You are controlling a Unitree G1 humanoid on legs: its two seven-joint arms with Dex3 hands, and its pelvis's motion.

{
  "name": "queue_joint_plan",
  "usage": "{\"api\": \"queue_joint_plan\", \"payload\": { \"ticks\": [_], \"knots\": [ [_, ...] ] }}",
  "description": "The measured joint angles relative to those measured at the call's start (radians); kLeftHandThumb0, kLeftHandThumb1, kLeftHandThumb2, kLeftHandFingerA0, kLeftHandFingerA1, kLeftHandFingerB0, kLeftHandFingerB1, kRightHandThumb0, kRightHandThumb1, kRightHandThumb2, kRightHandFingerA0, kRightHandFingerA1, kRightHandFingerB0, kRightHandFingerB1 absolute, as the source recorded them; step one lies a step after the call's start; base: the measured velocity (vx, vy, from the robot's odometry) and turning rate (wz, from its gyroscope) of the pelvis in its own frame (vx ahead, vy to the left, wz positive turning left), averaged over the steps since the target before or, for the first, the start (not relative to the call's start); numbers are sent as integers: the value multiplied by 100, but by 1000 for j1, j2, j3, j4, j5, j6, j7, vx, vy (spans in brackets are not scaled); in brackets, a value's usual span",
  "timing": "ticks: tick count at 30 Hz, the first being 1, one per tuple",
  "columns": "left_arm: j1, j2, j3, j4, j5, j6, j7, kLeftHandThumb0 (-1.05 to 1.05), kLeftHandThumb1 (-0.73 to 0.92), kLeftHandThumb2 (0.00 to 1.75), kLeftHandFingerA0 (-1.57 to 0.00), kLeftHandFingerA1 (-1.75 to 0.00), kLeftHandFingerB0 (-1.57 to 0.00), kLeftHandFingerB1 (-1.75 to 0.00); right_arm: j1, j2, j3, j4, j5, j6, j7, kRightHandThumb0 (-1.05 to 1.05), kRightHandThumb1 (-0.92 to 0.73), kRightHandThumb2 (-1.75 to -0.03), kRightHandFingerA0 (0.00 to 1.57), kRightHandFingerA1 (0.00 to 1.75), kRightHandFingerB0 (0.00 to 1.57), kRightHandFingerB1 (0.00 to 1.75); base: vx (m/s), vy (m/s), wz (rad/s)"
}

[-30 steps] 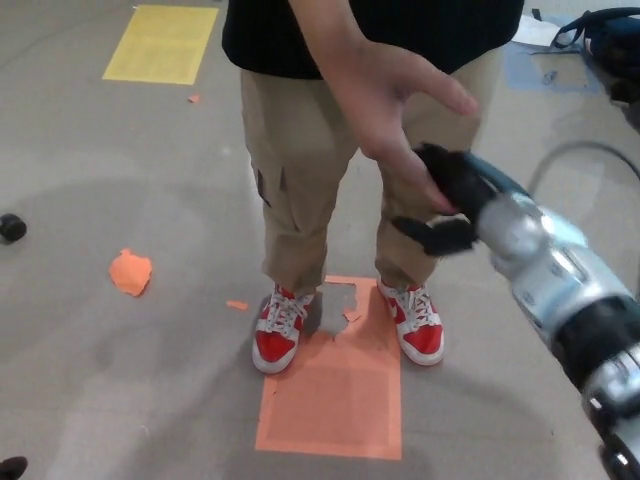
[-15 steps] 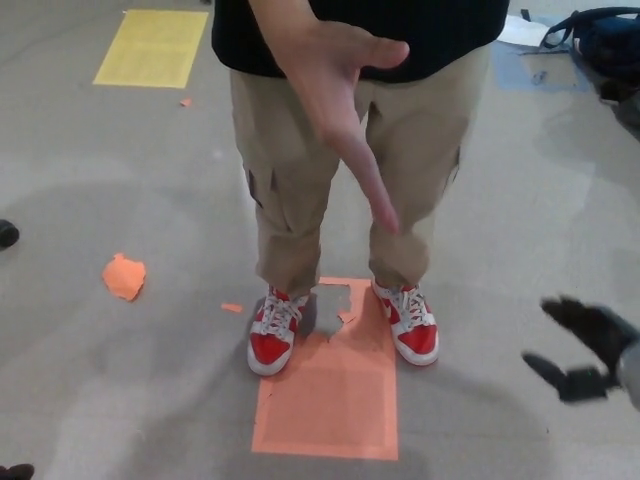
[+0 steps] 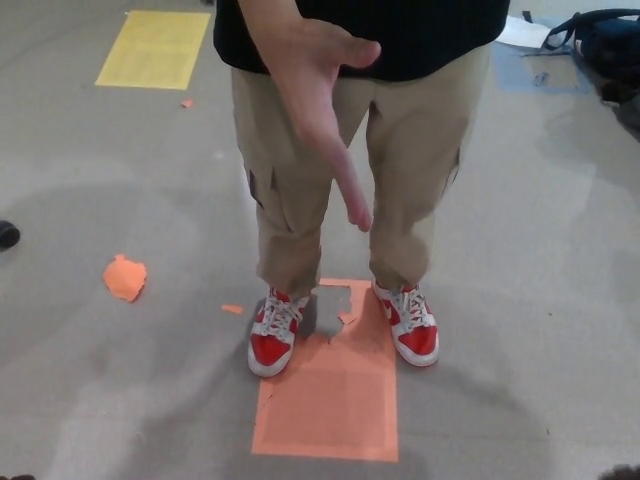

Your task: The robot extends its right arm to grab a person's hand and shakes it

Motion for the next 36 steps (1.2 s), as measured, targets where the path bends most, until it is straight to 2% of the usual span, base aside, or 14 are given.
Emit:
{"api": "queue_joint_plan", "payload": {
  "ticks": [3, 11, 13, 16, 17, 18, 20, 23, 25, 27, 28, 34, 35, 36],
  "knots": [
    [18, -5, -8, 0, 1, 0, 3, -85, 83, 114, 0, -15, 0, -13, 36, -1, 15, 17, -8, -6, -1, -81, -73, -95, 0, 12, 0, 13, 0, 0, 0],
    [-23, -7, -13, 0, 2, 2, 16, -80, 77, 95, 0, -5, 0, -4, 4, 0, 6, 31, -7, -16, 22, -83, -82, -114, 0, 12, 1, 16, 0, 0, 0],
    [-26, -7, -13, 3, 2, 2, 16, -80, 78, 95, 0, -5, 0, -5, 3, 0, 9, 33, -10, -19, 28, -80, -78, -90, 3, 16, 5, 21, 0, 0, 0],
    [-33, -7, -15, 8, 2, 2, 17, -84, 84, 112, 0, -15, 0, -12, 3, 0, 15, 35, -13, -20, 34, -79, -82, -114, 0, 18, 16, 25, 0, 0, 0],
    [-37, -7, -15, 9, 2, 2, 18, -82, 84, 113, 0, -17, 0, -14, 3, 0, 18, 36, -13, -21, 37, -82, -81, -86, 4, 18, 10, 22, 0, 0, 0],
    [-40, -7, -15, 10, 2, 2, 19, -80, 83, 112, 0, -18, 0, -15, 3, 0, 20, 36, -14, -23, 41, -81, -82, -114, 0, 18, 15, 25, 0, 0, 0],
    [-47, -7, -15, 13, 2, 2, 19, -80, 82, 113, 0, -19, 0, -16, 2, 0, 20, 38, -14, -25, 49, -74, -78, -113, 0, 23, 9, 27, 0, 0, 0],
    [-51, -7, -16, 15, 3, 2, 25, -80, 84, 112, 0, -17, 0, -15, 1, 0, 24, 39, -15, -27, 60, -74, -92, -73, 0, 21, 6, 23, 0, 0, 0],
    [-54, -7, -16, 15, 3, 2, 30, -79, 84, 113, 0, -18, 0, -17, -4, -1, 26, 40, -15, -28, 71, -70, -76, -112, 0, 25, 5, 28, 0, 0, 0],
    [-52, -7, -18, 15, 4, 2, 32, -82, 85, 114, 0, -17, 0, -15, -4, -3, 31, 41, -17, -30, 78, -81, -82, -87, 4, 18, 9, 22, 0, 0, 0],
    [-50, -7, -20, 15, 5, 2, 34, -81, 84, 113, 0, -17, 0, -16, -4, -4, 34, 42, -18, -32, 80, -80, -81, -114, 0, 20, 15, 26, 0, 0, 0],
    [-44, -8, -24, 18, 6, 2, 37, -81, 85, 112, 0, -17, 0, -16, -5, -7, 48, 45, -27, -28, 82, -83, -82, -114, 0, 19, 13, 22, 0, 0, 0],
    [-46, -9, -25, 19, 6, 2, 38, -80, 83, 112, 0, -19, 0, -16, -7, -7, 51, 46, -28, -26, 81, -82, -83, -81, 6, 23, 9, 21, 0, 0, 0],
    [-52, -10, -26, 22, 7, 2, 39, -80, 83, 112, 0, -19, 0, -16, -13, -7, 55, 47, -31, -24, 81, -82, -83, -81, 6, 23, 9, 21, 0, 0, 0]
  ]
}}
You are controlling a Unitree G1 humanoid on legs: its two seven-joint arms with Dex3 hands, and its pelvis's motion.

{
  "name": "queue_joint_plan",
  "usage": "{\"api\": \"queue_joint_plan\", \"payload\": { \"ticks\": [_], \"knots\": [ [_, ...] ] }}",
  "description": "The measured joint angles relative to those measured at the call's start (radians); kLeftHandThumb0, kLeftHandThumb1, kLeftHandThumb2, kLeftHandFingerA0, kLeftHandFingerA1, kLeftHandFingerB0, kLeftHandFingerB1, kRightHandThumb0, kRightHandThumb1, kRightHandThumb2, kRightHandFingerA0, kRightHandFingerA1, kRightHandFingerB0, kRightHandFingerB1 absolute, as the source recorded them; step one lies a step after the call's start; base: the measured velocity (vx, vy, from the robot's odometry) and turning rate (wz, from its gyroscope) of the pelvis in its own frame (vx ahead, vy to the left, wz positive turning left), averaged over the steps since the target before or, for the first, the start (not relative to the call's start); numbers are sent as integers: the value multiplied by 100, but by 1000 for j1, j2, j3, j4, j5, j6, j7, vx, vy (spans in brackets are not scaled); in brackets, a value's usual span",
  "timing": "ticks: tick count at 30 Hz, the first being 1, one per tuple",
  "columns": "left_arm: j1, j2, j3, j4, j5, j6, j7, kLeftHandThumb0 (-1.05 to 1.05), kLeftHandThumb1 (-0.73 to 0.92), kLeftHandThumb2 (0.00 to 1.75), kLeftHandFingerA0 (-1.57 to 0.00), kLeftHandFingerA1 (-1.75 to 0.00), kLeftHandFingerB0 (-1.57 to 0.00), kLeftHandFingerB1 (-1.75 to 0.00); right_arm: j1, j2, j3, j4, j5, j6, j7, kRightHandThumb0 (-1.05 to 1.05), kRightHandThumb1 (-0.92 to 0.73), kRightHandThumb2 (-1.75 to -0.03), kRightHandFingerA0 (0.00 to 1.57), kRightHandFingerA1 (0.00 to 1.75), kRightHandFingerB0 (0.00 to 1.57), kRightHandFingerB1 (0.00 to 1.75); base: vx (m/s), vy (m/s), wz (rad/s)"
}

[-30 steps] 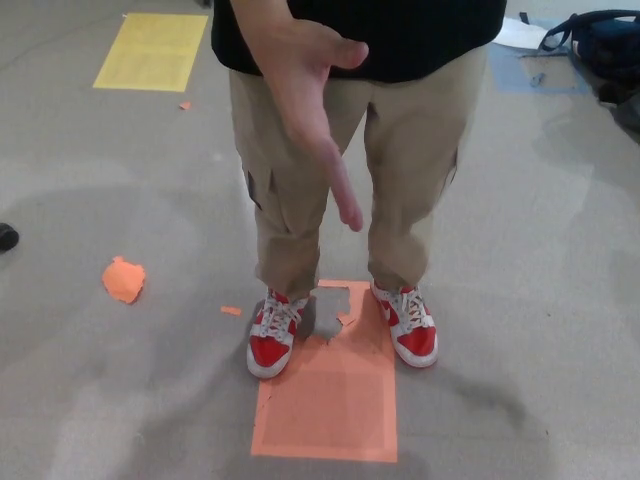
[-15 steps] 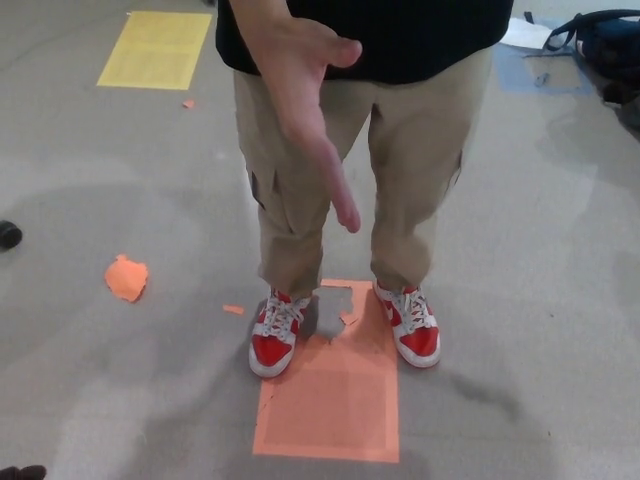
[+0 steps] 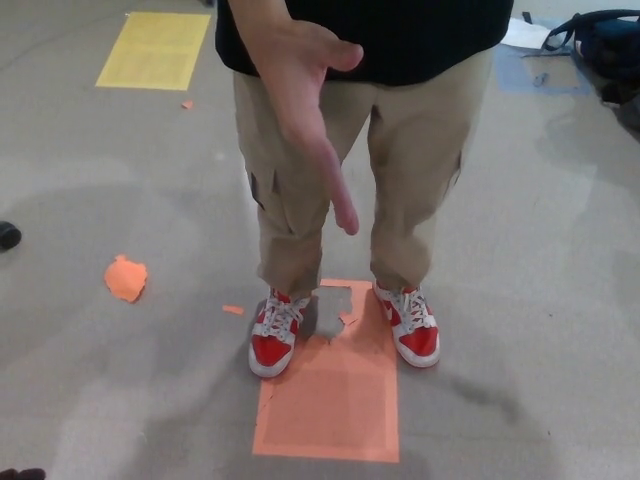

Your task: The robot extends its right arm to grab a person's hand and shakes it

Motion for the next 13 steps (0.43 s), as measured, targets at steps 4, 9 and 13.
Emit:
{"api": "queue_joint_plan", "payload": {
  "ticks": [4, 9, 13],
  "knots": [
    [-28, -3, 1, 3, 0, 4, 6, -74, 75, 91, 0, -8, 0, -11, -27, -2, -15, 1, 4, 7, 10, -76, -80, -114, 0, 20, 12, 25, 0, 0, 0],
    [-33, -2, 3, 3, 0, 4, 7, -79, 84, 112, 0, -18, 0, -17, -34, -2, -15, 2, 2, 7, 13, -75, -92, -75, 1, 19, 5, 23, 0, 0, 0],
    [-33, -2, 2, 3, 0, 4, 7, -73, 76, 92, 0, -11, 0, -12, -35, -2, -15, 2, 2, 7, 14, -78, -79, -113, 0, 18, 11, 23, 0, 0, 0]
  ]
}}
